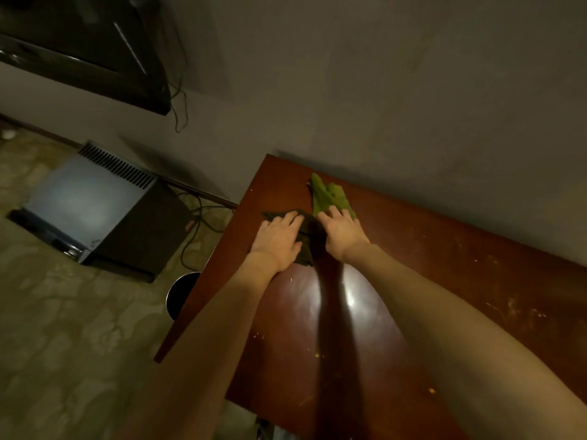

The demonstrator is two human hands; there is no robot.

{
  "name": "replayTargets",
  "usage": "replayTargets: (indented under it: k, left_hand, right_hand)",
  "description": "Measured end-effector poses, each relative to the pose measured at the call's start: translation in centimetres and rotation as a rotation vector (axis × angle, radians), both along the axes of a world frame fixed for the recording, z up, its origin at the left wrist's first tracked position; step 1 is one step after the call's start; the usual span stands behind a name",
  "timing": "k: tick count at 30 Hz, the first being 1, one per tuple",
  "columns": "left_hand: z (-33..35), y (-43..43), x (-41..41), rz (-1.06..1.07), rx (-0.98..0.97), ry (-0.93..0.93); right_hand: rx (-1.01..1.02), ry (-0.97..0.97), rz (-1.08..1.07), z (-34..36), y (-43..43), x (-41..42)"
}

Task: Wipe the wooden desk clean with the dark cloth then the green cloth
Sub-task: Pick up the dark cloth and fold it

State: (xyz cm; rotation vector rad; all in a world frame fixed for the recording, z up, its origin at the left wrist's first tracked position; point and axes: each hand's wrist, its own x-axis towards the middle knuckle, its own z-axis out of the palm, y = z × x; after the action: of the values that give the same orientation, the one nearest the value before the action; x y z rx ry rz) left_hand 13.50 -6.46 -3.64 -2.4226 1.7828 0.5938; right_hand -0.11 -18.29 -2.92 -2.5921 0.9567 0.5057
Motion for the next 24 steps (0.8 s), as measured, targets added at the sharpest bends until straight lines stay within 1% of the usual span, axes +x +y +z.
replayTargets:
  k: [2,7,10,13,16,19,21,24]
  left_hand:
    - [-1.1,-1.1,0.2,-0.044,0.012,-0.002]
    - [-3.7,-2.9,-0.5,-0.138,0.119,-0.055]
    - [-4.0,-3.4,-0.9,-0.137,0.142,-0.086]
    - [-4.2,-3.5,-1.3,-0.088,0.120,-0.077]
    - [-4.0,-3.6,-1.6,-0.075,0.127,-0.081]
    - [-3.5,-4.0,-1.6,-0.115,0.159,-0.101]
    - [-3.3,-4.0,-1.3,-0.138,0.186,-0.118]
    - [-2.8,-4.2,-1.3,-0.152,0.173,-0.124]
  right_hand:
    - [-0.004,0.021,-0.002,-0.9,-1.7,1.1]
    - [0.006,0.075,-0.044,-3.5,-3.9,2.4]
    - [-0.038,0.085,-0.049,-4.8,-4.0,2.2]
    - [-0.059,0.083,-0.091,-5.8,-3.8,1.8]
    - [-0.003,0.052,-0.170,-5.4,-4.0,1.0]
    - [0.021,0.063,-0.170,-4.4,-4.7,0.1]
    - [0.008,0.056,-0.161,-3.6,-5.2,-0.4]
    - [-0.077,0.044,-0.168,-2.3,-5.9,-1.8]
